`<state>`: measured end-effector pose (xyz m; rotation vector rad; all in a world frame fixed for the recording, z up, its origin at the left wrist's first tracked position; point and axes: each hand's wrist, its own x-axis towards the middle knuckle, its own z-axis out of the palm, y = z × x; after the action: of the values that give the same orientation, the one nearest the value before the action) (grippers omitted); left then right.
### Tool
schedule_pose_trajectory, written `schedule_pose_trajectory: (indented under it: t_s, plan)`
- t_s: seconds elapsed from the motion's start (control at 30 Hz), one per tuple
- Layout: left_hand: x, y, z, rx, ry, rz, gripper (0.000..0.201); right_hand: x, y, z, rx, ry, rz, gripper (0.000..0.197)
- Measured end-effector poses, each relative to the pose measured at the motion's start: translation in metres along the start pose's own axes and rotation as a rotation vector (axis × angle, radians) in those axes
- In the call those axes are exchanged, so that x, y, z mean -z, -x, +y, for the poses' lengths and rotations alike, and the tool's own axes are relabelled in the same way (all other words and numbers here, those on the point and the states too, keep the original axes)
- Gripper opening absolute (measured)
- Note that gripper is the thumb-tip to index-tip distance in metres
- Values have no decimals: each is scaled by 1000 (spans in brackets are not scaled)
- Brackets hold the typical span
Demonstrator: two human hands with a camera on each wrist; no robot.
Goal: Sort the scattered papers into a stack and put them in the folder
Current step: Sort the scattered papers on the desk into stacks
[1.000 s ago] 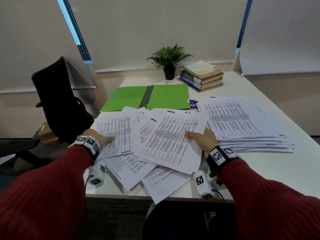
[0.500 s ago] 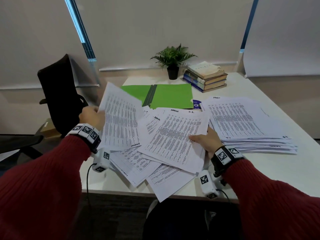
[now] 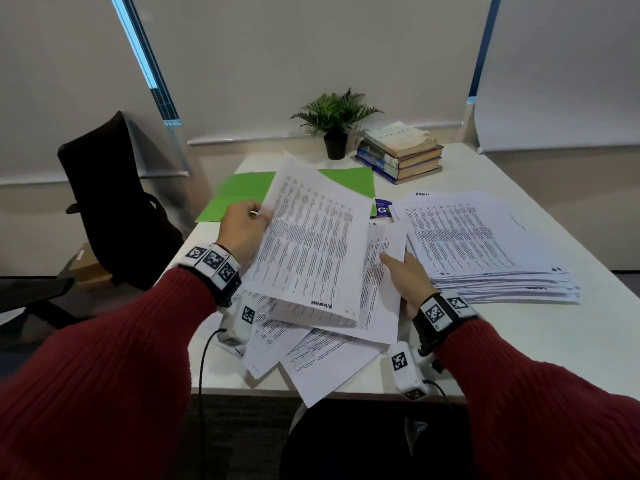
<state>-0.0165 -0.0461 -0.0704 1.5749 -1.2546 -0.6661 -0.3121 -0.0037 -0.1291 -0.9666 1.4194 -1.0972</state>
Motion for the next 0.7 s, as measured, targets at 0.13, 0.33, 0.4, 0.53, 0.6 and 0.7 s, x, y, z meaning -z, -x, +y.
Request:
schedule_pose_trajectory:
  t_s: [0.13,0.33,0.4,0.53,0.6,0.7]
  plan:
    - [-32,17,-9,77,-130,-146,20,4,-17,14,-13,-28,11,113]
    - [-11,22,-12,96,-658,-267,73,6,-9,13,74,92,0,40]
    - [14,17,-19,191,-865,-337,120,7,-10,11,101,96,-25,34]
    - [46,14,-37,272,-919,-430,120,8,-17,16,108,133,-27,37]
    - [49,16,-43,249,-840,-453,98,6,-20,17,94,133,-21,39]
    - [44,18,-45,210,-730,-476,51,6,-23,20,80,127,-17,43]
